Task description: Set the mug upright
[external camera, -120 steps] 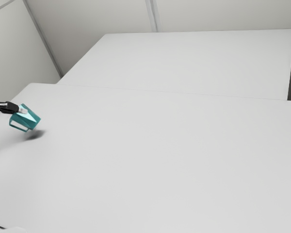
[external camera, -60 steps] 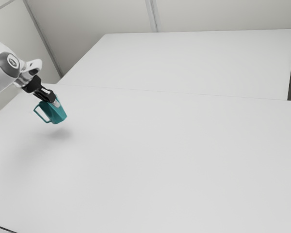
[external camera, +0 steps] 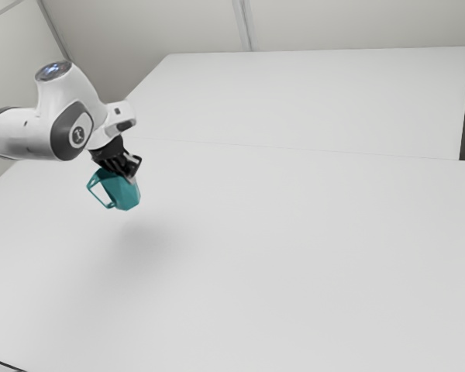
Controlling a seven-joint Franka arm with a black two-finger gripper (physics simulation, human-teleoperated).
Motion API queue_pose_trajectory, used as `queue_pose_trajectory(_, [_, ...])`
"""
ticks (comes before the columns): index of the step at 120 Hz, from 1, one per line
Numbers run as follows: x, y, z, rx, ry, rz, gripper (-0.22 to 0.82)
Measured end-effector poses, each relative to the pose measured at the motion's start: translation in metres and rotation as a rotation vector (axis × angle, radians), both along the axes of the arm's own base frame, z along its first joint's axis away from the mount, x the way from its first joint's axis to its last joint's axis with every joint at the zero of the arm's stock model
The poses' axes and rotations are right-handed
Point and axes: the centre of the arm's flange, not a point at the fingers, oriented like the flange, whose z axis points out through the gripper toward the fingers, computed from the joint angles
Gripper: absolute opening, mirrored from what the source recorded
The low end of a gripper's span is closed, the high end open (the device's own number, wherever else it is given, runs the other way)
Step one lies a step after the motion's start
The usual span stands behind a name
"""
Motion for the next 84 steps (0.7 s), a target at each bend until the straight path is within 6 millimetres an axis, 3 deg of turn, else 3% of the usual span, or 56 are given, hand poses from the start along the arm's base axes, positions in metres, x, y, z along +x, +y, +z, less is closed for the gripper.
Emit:
queue_pose_trajectory(21, [-0.01,-0.015,-0.019,0.024,-0.006,0.153,-0.18])
queue_pose_trajectory(84, [0.005,-0.044,-0.103,0.06,0.042,0.442,-0.18])
